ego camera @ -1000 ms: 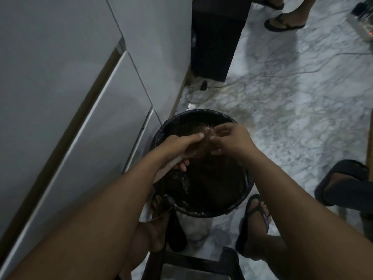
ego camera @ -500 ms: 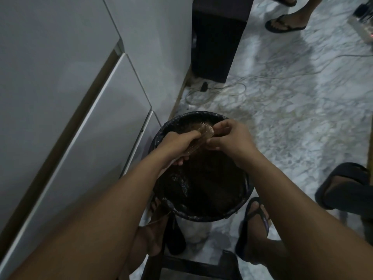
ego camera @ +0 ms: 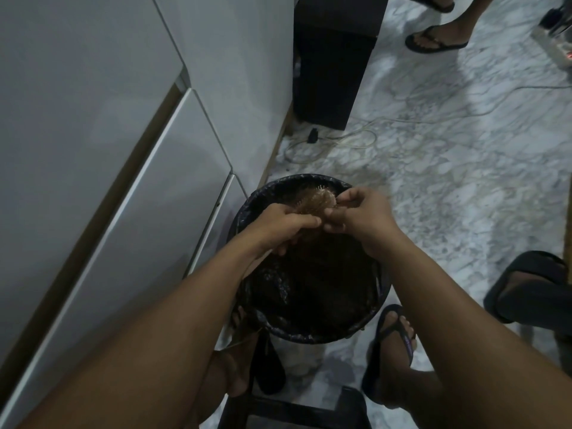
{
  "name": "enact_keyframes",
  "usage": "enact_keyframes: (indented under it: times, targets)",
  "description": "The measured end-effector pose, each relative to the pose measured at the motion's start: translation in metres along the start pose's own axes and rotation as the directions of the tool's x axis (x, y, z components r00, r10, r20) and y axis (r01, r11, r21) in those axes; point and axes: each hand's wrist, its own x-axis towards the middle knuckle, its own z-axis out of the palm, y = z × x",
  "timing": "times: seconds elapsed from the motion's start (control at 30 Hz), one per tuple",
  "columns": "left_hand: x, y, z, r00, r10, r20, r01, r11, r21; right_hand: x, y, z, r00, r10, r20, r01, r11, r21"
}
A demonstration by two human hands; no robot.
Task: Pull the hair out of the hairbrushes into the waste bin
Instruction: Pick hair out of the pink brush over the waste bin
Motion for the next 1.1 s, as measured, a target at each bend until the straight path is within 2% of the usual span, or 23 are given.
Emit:
enact_keyframes:
  times: [0.1,0.17,0.23,0.3,0.4,0.5,0.67,0.83,0.9,0.97,1.03,1.1]
  targets:
    - [0.001,0.003,-0.001,0.999,-0.004,-0.041,0.006,0.999,0.032,0.001,-0.003,-0.002,1.000,-0.009,-0.017,0.008,0.996,-0.086]
    - [0.002,0.003,-0.002,0.999,-0.006,-0.042,0.008,0.999,0.048,0.000,-0.006,-0.004,0.994,-0.085,-0.072,0.068,0.974,-0.215]
    - [0.002,0.001,-0.004,1.000,-0.004,-0.028,0.006,0.997,0.082,0.001,-0.006,-0.009,0.962,-0.258,-0.088,0.200,0.887,-0.416]
    - [0.000,0.001,-0.004,1.000,0.000,-0.014,0.001,0.996,0.091,-0.001,-0.007,-0.011,0.935,-0.354,0.018,0.310,0.792,-0.526]
    - [-0.002,0.003,-0.003,1.000,-0.016,-0.020,0.018,0.995,0.095,-0.006,-0.007,-0.007,0.915,-0.390,0.099,0.371,0.723,-0.582]
    - [-0.002,0.002,-0.004,0.999,-0.043,-0.024,0.046,0.988,0.149,-0.008,-0.011,-0.008,0.899,-0.438,0.013,0.364,0.731,-0.577]
    - [0.000,0.001,-0.010,0.999,-0.029,-0.039,0.033,0.993,0.109,-0.008,-0.014,-0.012,0.881,-0.461,-0.104,0.293,0.705,-0.646]
    - [0.000,0.006,-0.008,0.997,-0.004,-0.074,0.013,0.993,0.118,-0.008,-0.013,-0.008,0.807,-0.549,-0.218,0.277,0.677,-0.682]
    - [-0.002,0.009,-0.010,0.996,0.000,-0.086,0.013,0.988,0.152,-0.007,-0.012,-0.007,0.780,-0.584,-0.223,0.302,0.664,-0.684]
    - [-0.004,0.009,-0.011,0.996,-0.003,-0.090,0.022,0.976,0.215,-0.006,-0.011,-0.006,0.805,-0.574,-0.150,0.344,0.656,-0.672]
    - [-0.005,0.009,-0.012,0.996,-0.012,-0.085,0.034,0.964,0.263,-0.007,-0.011,-0.005,0.858,-0.514,0.000,0.402,0.671,-0.623]
    - [-0.006,0.008,-0.012,0.997,-0.034,-0.069,0.051,0.964,0.260,-0.009,-0.011,-0.004,0.875,-0.453,0.171,0.459,0.663,-0.592]
